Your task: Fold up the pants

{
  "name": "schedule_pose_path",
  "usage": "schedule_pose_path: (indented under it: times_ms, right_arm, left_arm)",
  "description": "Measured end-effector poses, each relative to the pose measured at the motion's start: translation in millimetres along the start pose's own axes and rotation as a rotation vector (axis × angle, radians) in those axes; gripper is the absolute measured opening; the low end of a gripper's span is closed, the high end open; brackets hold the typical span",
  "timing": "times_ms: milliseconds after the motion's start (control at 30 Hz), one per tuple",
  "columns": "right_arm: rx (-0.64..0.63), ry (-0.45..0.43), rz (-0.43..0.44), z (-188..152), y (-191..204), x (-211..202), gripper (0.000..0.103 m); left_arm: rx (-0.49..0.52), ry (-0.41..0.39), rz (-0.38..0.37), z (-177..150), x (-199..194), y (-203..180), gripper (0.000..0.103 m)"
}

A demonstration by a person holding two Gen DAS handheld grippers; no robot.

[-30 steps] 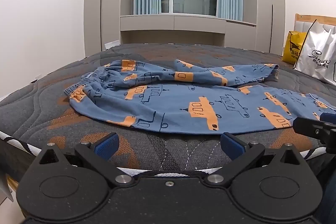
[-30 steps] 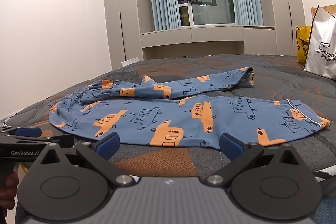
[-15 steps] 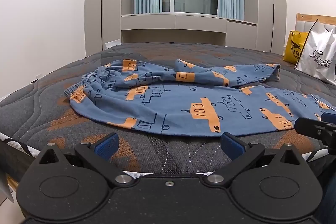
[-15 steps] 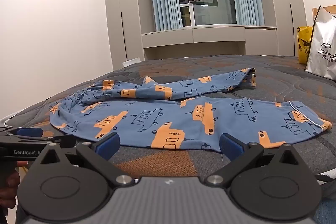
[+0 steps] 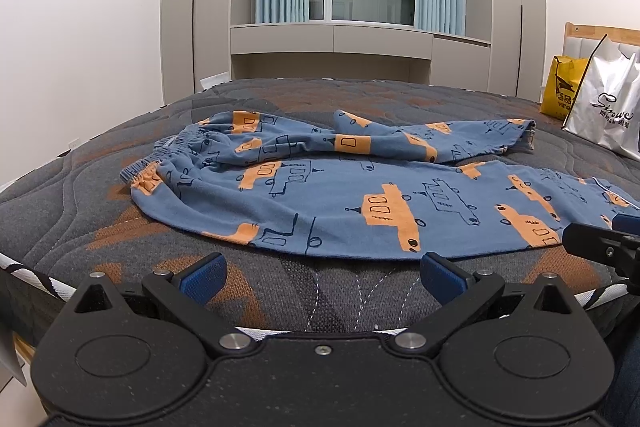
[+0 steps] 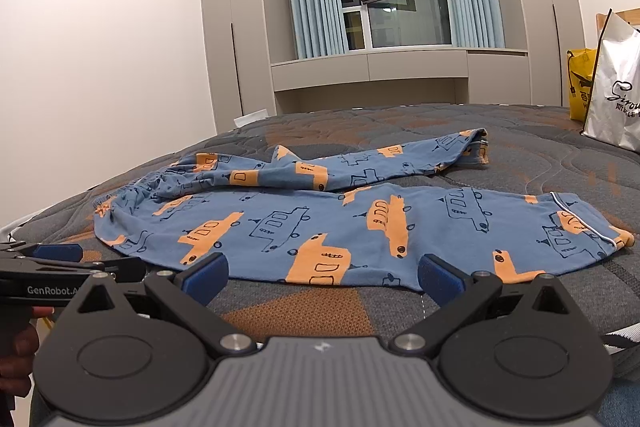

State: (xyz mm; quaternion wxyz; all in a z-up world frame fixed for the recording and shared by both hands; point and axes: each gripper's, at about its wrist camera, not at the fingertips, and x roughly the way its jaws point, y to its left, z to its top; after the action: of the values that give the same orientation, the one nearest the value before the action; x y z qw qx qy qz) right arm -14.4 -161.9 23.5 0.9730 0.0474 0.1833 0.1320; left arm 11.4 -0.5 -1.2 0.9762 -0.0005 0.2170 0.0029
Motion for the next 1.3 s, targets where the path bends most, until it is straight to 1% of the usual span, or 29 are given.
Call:
schedule_pose_path:
  times_ms: [700,1300]
  right_arm:
    - [-0.006,0.004,0.008,-1.7,0.0,-0.5,0.103]
    - [-0.009,0.016,0.012,-3.1,0.2,1.1,0.103]
  left_arm:
    - [0.001,0.005,-0.003,0.0,-0.4,-1.6,0.103]
    - [-0.005,0.036,-0.017,-0.6,5.8,-0.8,0.103]
